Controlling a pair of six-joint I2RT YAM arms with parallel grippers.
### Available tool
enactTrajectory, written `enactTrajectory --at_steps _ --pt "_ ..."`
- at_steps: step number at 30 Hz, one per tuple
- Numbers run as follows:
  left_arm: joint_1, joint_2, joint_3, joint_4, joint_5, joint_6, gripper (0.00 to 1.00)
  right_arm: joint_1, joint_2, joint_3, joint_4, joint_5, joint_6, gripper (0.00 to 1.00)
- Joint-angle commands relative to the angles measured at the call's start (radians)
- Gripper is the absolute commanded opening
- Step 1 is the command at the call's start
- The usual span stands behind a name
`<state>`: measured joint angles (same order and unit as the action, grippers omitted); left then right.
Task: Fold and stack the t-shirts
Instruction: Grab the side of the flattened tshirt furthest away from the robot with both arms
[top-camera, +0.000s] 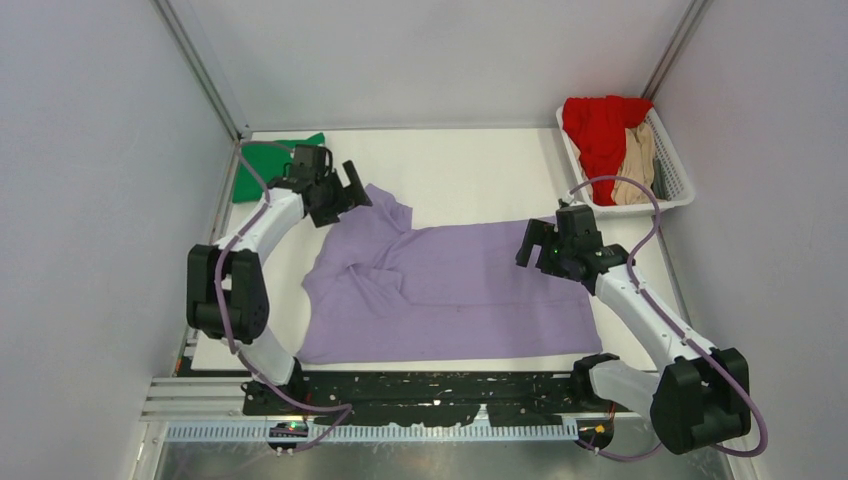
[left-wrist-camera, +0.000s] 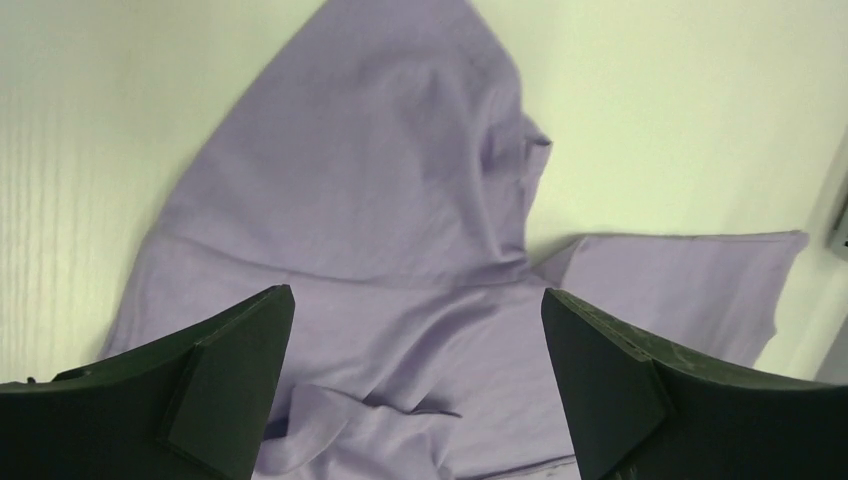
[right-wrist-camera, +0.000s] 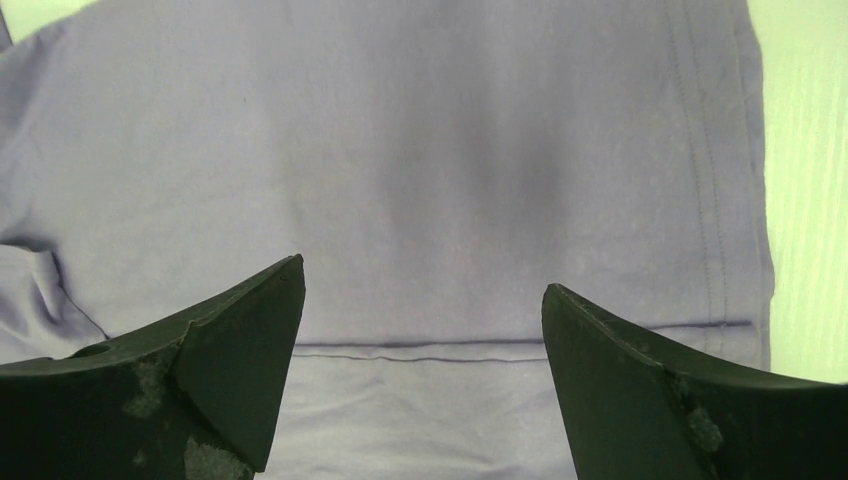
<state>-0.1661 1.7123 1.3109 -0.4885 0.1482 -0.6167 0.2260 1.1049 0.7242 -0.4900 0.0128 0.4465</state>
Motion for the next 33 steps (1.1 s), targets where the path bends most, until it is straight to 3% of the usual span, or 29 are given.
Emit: enactTrajectory --at_steps 1,7,12,17,24,29,33 --pt "-0.003 0.204 0.284 -0.042 0.028 0.039 0.99 -0.018 0.028 0.044 0.092 -0.039 -0.021 0.96" --pt "-0.005 0.525 0.726 -0.236 0.023 0.096 0.99 -0.036 0.075 0.061 0.1 -0.043 -0.028 0.95" --pt "-0.006 0.748 1.004 -0.361 0.067 0.086 0.99 -0.047 0.1 0.062 0.111 -0.051 -0.024 0.95" --pt "-0.025 0.758 0.933 -0.306 0.128 0.084 0.99 -0.053 0.113 0.06 0.113 -0.056 -0.023 0.95" --pt "-0.064 0.741 0.921 -0.427 0.047 0.146 0.94 -0.055 0.122 0.046 0.119 -0.071 -0.022 0.96" --pt "-0.077 0.741 0.94 -0.488 -0.029 0.163 0.8 -0.055 0.113 0.034 0.125 -0.08 -0.02 0.95" --pt "-0.081 0.768 1.001 -0.546 -0.076 0.173 0.59 -0.054 0.113 0.022 0.122 -0.077 -0.028 0.96"
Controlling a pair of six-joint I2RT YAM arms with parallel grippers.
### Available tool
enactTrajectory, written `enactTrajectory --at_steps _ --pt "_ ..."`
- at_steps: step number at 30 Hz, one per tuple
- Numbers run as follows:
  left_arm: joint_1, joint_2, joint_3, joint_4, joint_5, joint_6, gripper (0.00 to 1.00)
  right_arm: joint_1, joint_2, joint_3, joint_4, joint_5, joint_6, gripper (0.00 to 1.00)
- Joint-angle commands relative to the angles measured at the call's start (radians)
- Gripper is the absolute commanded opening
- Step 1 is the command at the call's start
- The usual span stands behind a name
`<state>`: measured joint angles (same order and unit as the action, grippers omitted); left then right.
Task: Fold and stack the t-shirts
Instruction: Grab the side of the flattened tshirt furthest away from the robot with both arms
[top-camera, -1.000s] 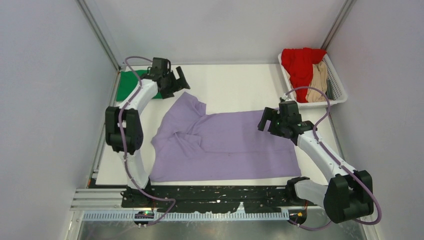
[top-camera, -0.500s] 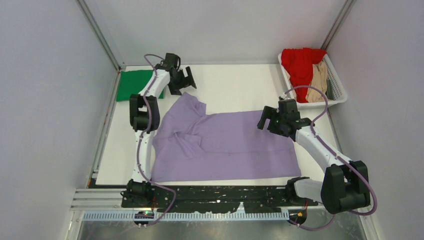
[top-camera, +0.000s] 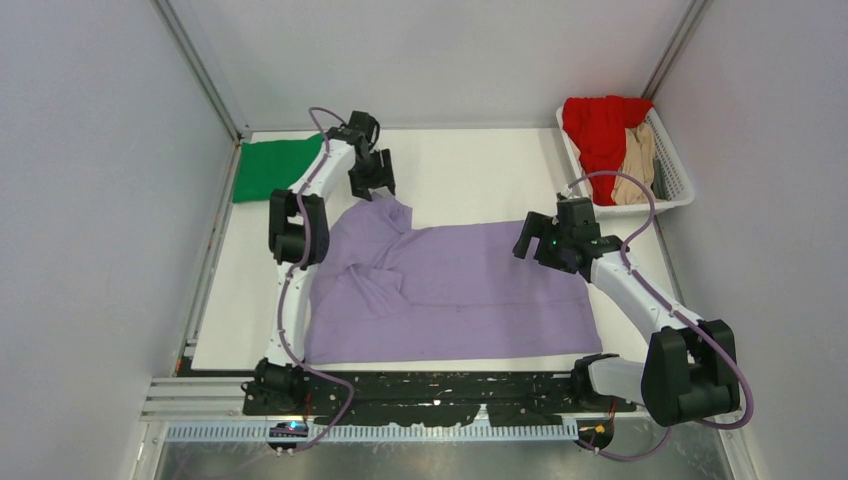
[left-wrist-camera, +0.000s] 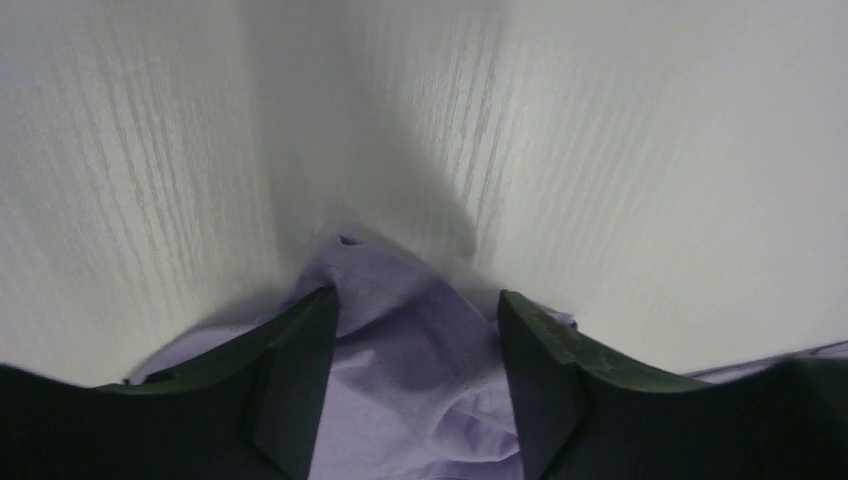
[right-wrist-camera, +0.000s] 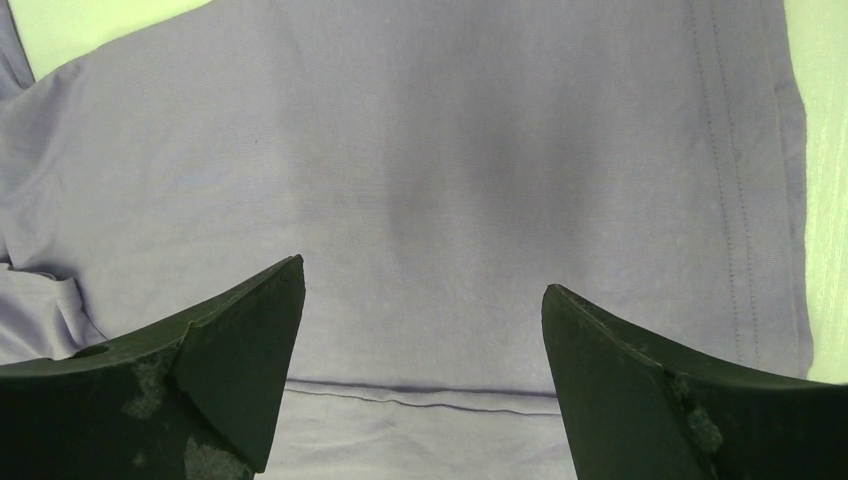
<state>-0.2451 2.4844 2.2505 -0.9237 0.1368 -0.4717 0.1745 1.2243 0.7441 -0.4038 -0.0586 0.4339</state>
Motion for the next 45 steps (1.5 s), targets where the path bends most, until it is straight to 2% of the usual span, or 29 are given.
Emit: enactTrajectory --at_steps 1,7,9,10,11,14,17,25,29,33,35,37,38,39,40,43,45 --pt "-0.003 0.0 0.066 -0.112 -0.068 0.028 0.53 -0.003 -0.006 -0.003 0.036 -0.008 -0.016 0.95" --pt "-0.017 -0.004 0.066 -0.113 -0.094 0.056 0.32 -0.004 -0.023 -0.022 0.035 0.01 -0.016 0.95" --pt "-0.017 -0.004 0.067 -0.112 -0.088 0.067 0.18 -0.003 -0.033 -0.022 0.03 0.022 -0.021 0.95" --pt "-0.016 -0.003 0.067 -0.112 -0.081 0.077 0.07 -0.005 -0.037 -0.021 0.026 0.025 -0.025 0.95" --pt "-0.016 -0.003 0.068 -0.112 -0.071 0.089 0.0 -0.005 -0.041 -0.02 0.023 0.033 -0.03 0.95" --pt "-0.014 -0.014 0.066 -0.11 -0.043 0.13 0.0 -0.007 -0.044 -0.011 0.012 0.051 -0.041 0.95" --pt "-0.014 -0.079 0.001 -0.055 -0.014 0.156 0.0 -0.009 -0.027 0.009 -0.005 0.115 -0.045 0.95" --pt "-0.018 -0.366 -0.388 0.203 0.109 0.117 0.0 -0.009 0.061 0.154 -0.053 0.334 -0.029 0.95" --pt "-0.022 -0.5 -0.597 0.335 0.16 0.069 0.0 -0.009 0.165 0.255 -0.052 0.379 -0.015 0.96" --pt "-0.029 -0.585 -0.734 0.376 0.149 0.058 0.0 -0.008 0.345 0.397 -0.092 0.39 -0.018 0.96" --pt "-0.029 -0.601 -0.751 0.383 0.114 0.055 0.0 -0.009 0.424 0.472 -0.118 0.395 -0.015 0.95" --pt "-0.029 -0.566 -0.689 0.326 0.06 0.049 0.0 -0.009 0.487 0.545 -0.147 0.382 -0.013 0.95" --pt "-0.029 -0.534 -0.636 0.293 0.044 0.045 0.13 -0.009 0.501 0.576 -0.153 0.372 -0.012 0.95" --pt "-0.029 -0.5 -0.588 0.27 0.032 0.038 0.36 -0.009 0.515 0.579 -0.149 0.351 -0.009 0.95" --pt "-0.03 -0.469 -0.544 0.257 0.02 0.027 0.51 -0.009 0.517 0.574 -0.132 0.341 -0.007 0.95" --pt "-0.031 -0.361 -0.41 0.219 0.008 0.012 0.66 -0.009 0.507 0.551 -0.096 0.313 -0.011 0.95" --pt "-0.035 -0.284 -0.303 0.16 0.009 0.018 0.68 -0.009 0.499 0.536 -0.092 0.319 -0.021 0.95"
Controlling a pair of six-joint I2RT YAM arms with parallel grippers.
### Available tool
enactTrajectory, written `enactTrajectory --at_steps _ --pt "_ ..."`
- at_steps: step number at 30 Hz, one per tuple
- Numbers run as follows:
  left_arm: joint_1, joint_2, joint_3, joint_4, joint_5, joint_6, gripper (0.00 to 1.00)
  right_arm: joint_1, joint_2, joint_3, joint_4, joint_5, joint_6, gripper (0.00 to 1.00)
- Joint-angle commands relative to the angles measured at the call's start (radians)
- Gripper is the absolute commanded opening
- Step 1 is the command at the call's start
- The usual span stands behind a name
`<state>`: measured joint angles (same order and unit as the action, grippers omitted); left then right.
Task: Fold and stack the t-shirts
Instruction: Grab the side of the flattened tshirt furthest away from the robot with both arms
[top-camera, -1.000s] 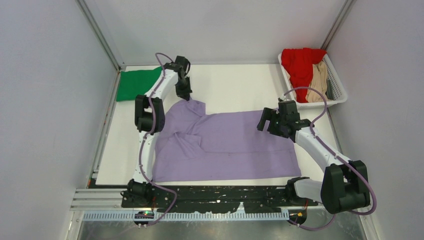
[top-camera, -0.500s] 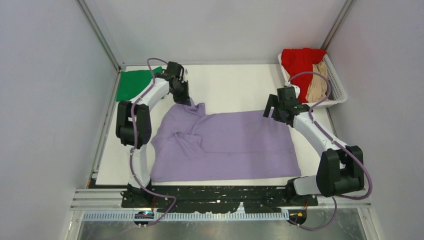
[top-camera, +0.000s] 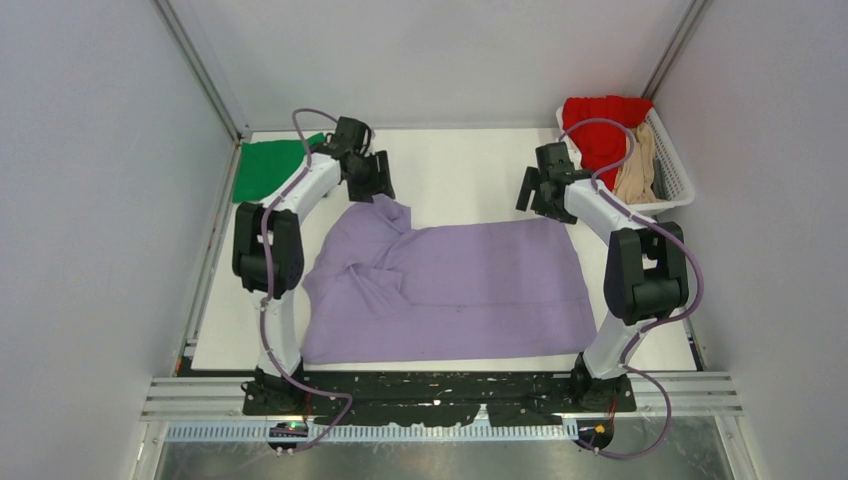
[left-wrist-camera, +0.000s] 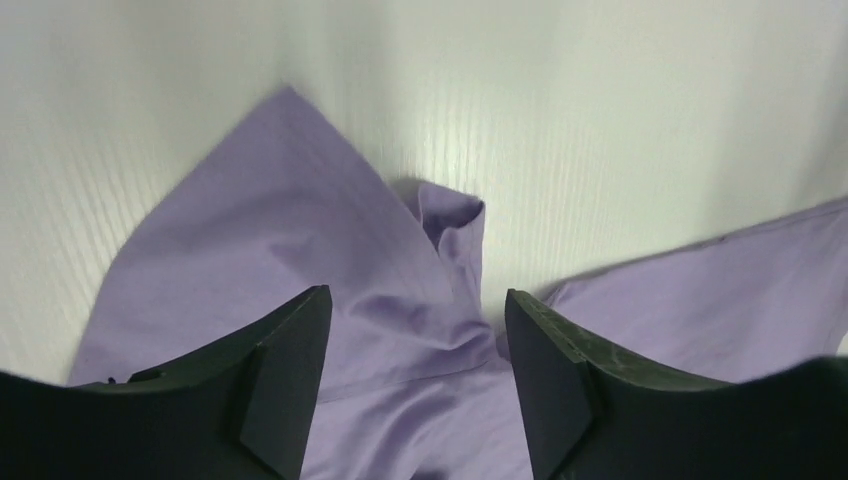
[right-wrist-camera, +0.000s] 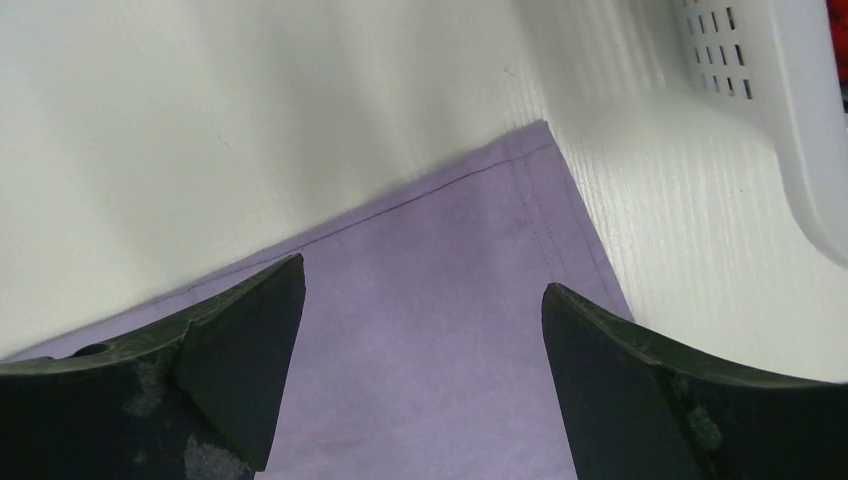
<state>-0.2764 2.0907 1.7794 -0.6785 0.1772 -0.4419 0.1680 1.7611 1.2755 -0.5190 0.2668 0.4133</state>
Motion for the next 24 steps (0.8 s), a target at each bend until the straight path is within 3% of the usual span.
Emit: enactTrajectory --at_steps 1,5,10,13,17,18,24 --pt "-0.006 0.147 0.215 -0.113 -0.03 -0.008 0.7 -0.003 -0.039 -0.005 0.023 0.005 -0.004 0.95" --pt "-0.036 0.254 0.36 -0.231 -0.033 0.034 0.72 -0.002 -0.05 -0.029 0.023 0.035 -0.018 0.95" --pt "-0.082 0.261 0.343 -0.29 -0.134 0.083 0.7 -0.003 -0.059 -0.05 0.024 0.056 -0.026 0.95" --pt "-0.084 0.25 0.328 -0.302 -0.192 0.085 0.51 -0.004 -0.058 -0.051 0.027 0.064 -0.027 0.95" --pt "-0.084 0.232 0.339 -0.313 -0.213 0.098 0.04 -0.002 -0.043 -0.038 0.039 0.074 -0.026 0.95" --pt "-0.085 0.223 0.336 -0.307 -0.21 0.1 0.0 -0.004 -0.037 -0.027 0.048 0.087 -0.026 0.95" --pt "-0.085 0.07 0.184 -0.204 -0.149 0.117 0.0 -0.016 0.115 0.124 0.006 0.092 -0.011 0.95"
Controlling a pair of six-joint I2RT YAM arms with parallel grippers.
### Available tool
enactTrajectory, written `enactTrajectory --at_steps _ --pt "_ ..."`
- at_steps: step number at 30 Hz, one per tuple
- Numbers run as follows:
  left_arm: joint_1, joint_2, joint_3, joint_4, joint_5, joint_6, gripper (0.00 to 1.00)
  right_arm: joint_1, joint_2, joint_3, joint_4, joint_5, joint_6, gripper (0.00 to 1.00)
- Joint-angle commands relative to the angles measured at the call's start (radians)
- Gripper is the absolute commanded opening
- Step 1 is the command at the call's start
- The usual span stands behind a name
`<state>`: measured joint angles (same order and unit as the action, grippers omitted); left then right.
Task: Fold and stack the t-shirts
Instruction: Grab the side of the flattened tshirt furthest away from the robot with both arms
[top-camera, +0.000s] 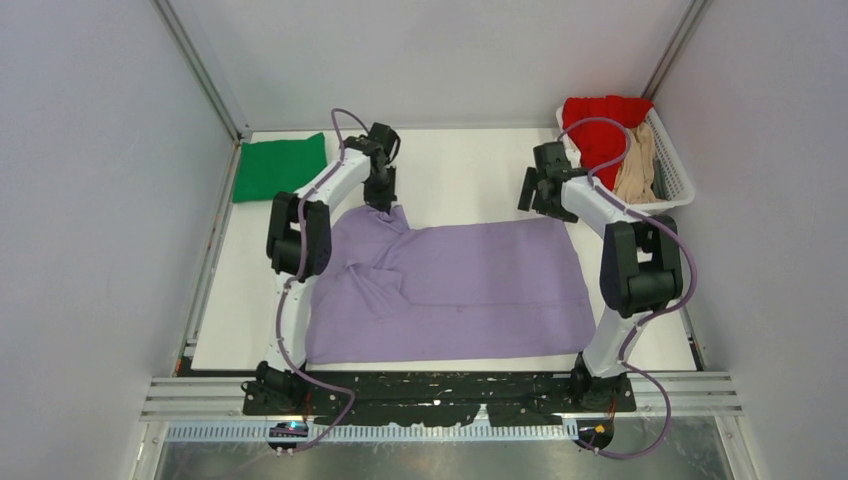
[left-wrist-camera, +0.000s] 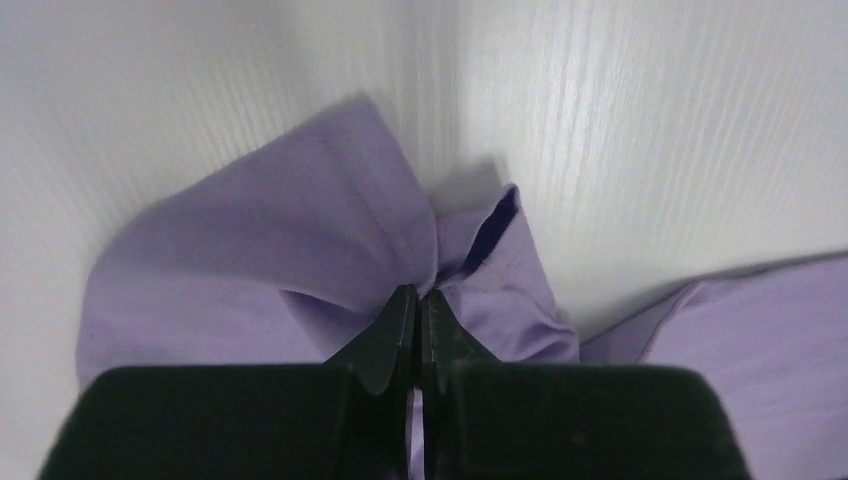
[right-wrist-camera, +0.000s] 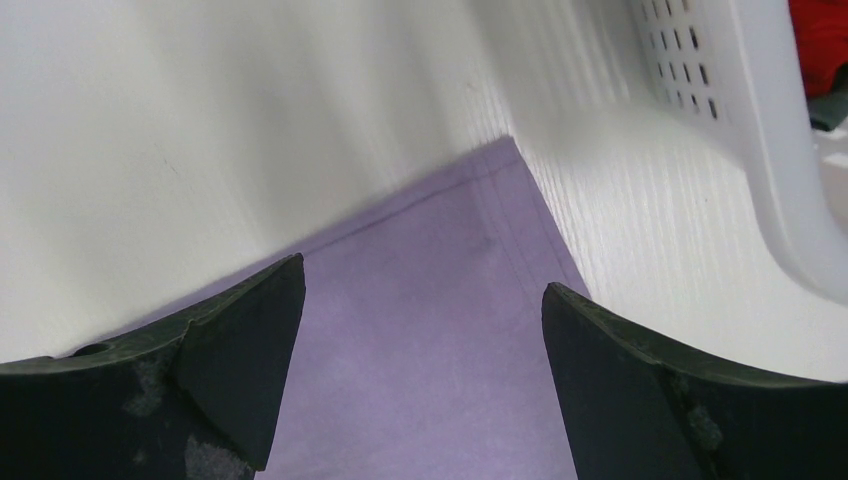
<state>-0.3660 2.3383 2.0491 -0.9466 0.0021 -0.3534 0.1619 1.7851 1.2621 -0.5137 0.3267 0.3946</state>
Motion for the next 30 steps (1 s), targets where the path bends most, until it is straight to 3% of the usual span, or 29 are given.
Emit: enactTrajectory --at_steps 1,7,14,30 --pt "0.005 -0.207 -0.138 0.085 0.038 0.035 0.0 -0.011 0.112 0.161 -0.014 0.032 0.012 0.96" --pt "0.006 -0.377 -0.365 0.233 0.142 0.041 0.0 -0.017 0.276 0.353 -0.09 -0.038 0.051 0.96" --pt "0.004 -0.499 -0.515 0.278 0.175 0.039 0.0 -0.018 0.338 0.369 -0.166 -0.053 0.039 1.0" --pt "0.004 -0.724 -0.769 0.357 0.153 0.017 0.0 -0.051 0.193 0.153 -0.165 0.086 0.072 0.56"
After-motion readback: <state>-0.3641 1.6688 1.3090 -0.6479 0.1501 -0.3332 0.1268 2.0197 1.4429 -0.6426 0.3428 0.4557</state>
